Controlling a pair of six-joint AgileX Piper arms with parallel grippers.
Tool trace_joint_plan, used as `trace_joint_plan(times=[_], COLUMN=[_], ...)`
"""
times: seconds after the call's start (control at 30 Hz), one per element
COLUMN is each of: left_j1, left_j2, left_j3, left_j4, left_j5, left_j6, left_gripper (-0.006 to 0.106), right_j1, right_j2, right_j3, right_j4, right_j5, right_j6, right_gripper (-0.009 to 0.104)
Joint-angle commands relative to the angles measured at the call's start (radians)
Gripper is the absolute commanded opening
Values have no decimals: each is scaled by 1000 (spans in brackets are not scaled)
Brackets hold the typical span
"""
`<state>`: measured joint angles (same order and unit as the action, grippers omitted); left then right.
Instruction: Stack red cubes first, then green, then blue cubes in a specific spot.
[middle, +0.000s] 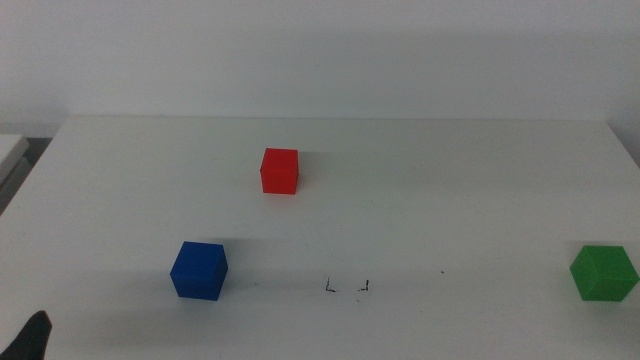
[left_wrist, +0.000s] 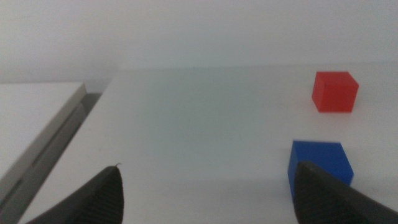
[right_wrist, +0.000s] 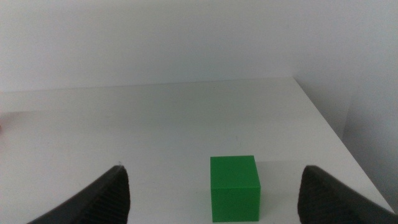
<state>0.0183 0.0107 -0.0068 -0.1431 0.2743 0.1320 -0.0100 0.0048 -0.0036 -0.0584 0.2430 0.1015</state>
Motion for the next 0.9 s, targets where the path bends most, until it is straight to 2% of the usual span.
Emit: trace_joint_plan(times=[0.0, 0.37, 0.47, 0.6, 0.63, 0.77, 0.87], left_j1=[0, -2, -50, -178, -238, -357, -411], left_j2=[69, 876, 1076, 1331, 1438, 1647, 1786], left_j3=[-52, -751, -916, -1116, -1230, -1470, -1621], left_j4=[-10, -89, -112, -35, 15, 203, 228], left_j5=[9, 355, 440, 458, 514, 659, 717], left_j6=[-5, -5, -2, -55, -181, -320, -363], left_gripper=[94, 94, 94, 94, 94, 94, 94], right_j1=[2, 2, 2, 2, 2, 2, 2], right_j2=[-5, -5, -5, -5, -5, -5, -5], right_j3=[4, 4, 4, 4, 4, 4, 4], right_j4=[-13, -13, -13, -13, -13, -13, -13], right_j5=[-11, -11, -11, -11, -11, -11, -11], right_j6=[-4, -4, -4, -4, -4, -4, -4], right_gripper=[93, 93, 93, 93, 93, 93, 93])
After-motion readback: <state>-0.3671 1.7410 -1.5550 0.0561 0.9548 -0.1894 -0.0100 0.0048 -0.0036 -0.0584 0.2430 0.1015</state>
